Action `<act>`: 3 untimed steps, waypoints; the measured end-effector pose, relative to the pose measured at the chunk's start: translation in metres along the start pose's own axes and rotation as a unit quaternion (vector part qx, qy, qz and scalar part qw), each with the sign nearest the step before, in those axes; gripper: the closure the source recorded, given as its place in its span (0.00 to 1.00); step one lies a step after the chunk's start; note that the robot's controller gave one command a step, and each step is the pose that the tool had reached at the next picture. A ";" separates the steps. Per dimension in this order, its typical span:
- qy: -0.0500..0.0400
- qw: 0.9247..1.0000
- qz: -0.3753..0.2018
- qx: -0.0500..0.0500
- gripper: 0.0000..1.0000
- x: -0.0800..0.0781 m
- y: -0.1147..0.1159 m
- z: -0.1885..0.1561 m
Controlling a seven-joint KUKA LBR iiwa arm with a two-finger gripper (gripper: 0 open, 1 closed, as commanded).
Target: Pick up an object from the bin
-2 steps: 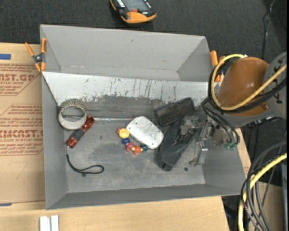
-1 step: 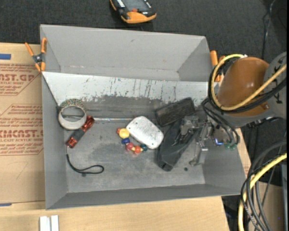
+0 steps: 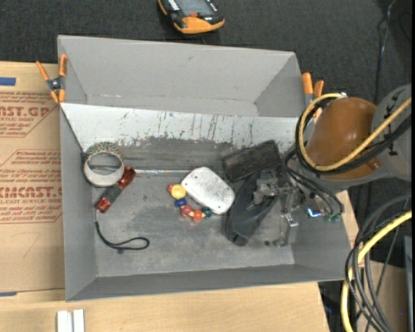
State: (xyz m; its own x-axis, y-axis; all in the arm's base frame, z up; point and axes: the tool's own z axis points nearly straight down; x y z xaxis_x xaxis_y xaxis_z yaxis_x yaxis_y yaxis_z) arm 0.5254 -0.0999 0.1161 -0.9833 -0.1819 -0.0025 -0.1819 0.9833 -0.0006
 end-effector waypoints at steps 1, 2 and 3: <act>-0.002 1.000 0.000 0.000 0.00 0.006 0.010 0.026; -0.021 0.993 -0.116 0.005 1.00 -0.009 -0.005 0.036; -0.021 0.993 -0.116 0.005 1.00 -0.008 -0.005 0.036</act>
Offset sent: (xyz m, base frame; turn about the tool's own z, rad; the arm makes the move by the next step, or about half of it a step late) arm -0.0034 -0.0082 -0.0461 -0.2323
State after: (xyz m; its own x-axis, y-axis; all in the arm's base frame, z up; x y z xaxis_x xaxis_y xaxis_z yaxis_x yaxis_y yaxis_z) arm 0.5348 -0.1035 0.0805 -0.9139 -0.4036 -0.0437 -0.4033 0.9149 -0.0158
